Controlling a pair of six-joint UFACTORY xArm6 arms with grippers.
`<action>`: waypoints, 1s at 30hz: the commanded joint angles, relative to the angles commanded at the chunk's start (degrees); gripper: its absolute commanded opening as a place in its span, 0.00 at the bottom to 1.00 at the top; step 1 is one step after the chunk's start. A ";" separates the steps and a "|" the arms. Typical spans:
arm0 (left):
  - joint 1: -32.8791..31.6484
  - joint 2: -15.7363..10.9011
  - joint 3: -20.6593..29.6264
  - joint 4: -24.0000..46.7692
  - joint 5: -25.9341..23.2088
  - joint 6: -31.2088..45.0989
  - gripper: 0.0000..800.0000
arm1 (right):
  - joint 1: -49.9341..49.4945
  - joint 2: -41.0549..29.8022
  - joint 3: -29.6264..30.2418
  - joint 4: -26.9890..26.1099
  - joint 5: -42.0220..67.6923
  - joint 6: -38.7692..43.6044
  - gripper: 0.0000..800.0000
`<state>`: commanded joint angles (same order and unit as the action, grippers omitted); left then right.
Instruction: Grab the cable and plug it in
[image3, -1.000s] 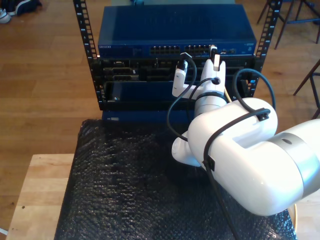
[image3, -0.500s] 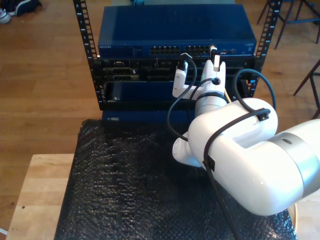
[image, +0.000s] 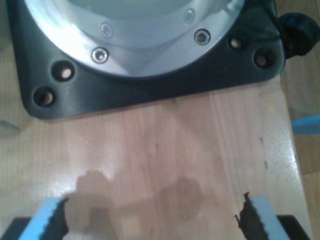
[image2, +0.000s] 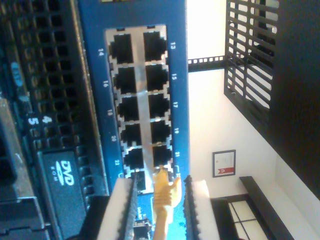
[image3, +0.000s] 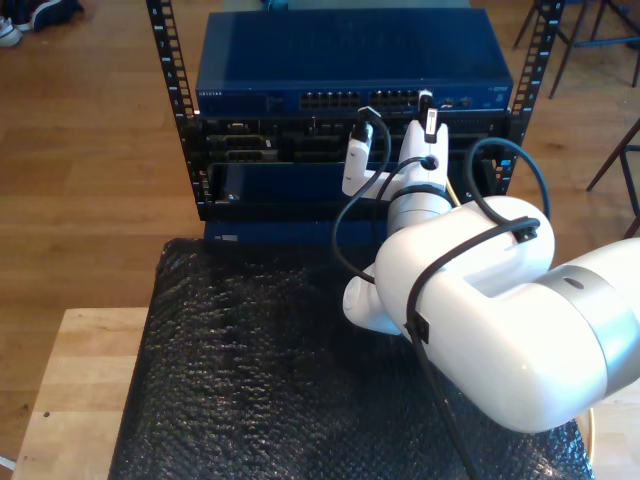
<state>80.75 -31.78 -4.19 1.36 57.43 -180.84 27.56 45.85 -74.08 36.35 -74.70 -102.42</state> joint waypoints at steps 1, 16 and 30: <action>0.00 0.00 0.00 0.00 0.00 0.00 1.00 | 0.00 -0.18 0.09 0.00 0.00 0.00 0.35; 0.00 0.00 0.00 0.00 0.00 0.00 1.00 | 0.70 -8.35 8.18 0.26 4.92 0.09 0.45; 0.00 0.00 0.00 0.00 0.00 0.00 1.00 | 0.97 -18.46 18.29 0.09 13.10 0.09 0.64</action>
<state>80.75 -31.78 -4.19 1.36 57.43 -180.84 28.53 27.38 -55.79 36.44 -61.60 -102.33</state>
